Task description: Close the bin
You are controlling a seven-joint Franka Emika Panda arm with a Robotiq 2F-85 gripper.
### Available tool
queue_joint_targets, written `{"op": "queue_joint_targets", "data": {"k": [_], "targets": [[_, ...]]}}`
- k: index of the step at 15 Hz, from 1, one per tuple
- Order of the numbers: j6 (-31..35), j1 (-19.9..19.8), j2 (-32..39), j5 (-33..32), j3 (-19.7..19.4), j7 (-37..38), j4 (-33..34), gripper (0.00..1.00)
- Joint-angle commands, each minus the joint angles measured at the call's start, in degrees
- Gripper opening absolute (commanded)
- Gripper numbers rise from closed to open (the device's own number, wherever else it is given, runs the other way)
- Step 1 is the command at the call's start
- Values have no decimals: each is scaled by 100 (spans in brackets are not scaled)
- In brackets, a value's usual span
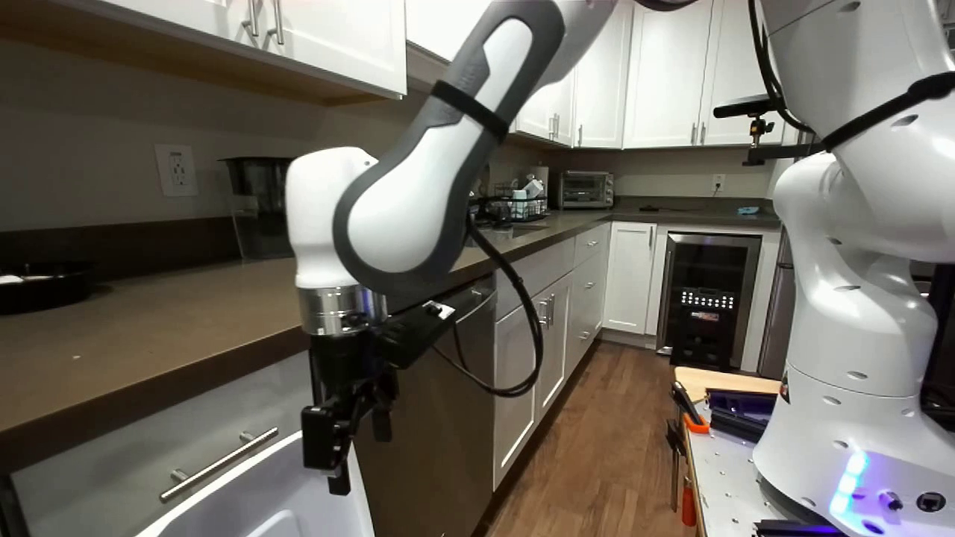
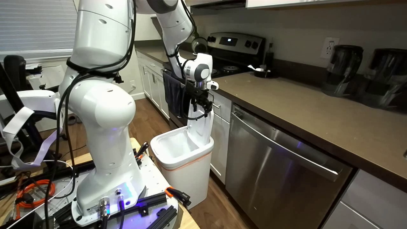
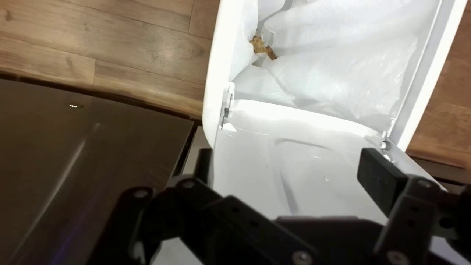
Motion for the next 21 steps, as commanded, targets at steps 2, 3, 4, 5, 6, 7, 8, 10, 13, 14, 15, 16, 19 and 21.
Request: {"op": "queue_joint_targets", "data": {"k": [2,3,4,5,6,7,8,10,13,14,15,16,19,21], "targets": [[-1280,35,416,-11,6,38,1198,100],[-1414,24,431,-21,0,12,1344,100],[-1493,22,439,-23,-3,11,1440,100],[-1585,10,436,-18,-3,-13,1530,100],[-1666,5,432,-11,1,-23,1599,100],[-1705,-9,413,11,9,-37,1640,100],[-1705,-23,392,33,17,-50,1650,100],[-1508,-57,329,68,36,-119,1567,100],[-1189,-141,273,190,72,-233,1380,100],[-1019,-158,247,221,82,-257,1300,100],[-850,-170,236,234,85,-271,1235,100],[-747,-193,248,259,101,-306,1203,96],[-435,-197,205,287,127,-333,1035,69],[-347,-192,194,317,162,-349,973,55]]}}
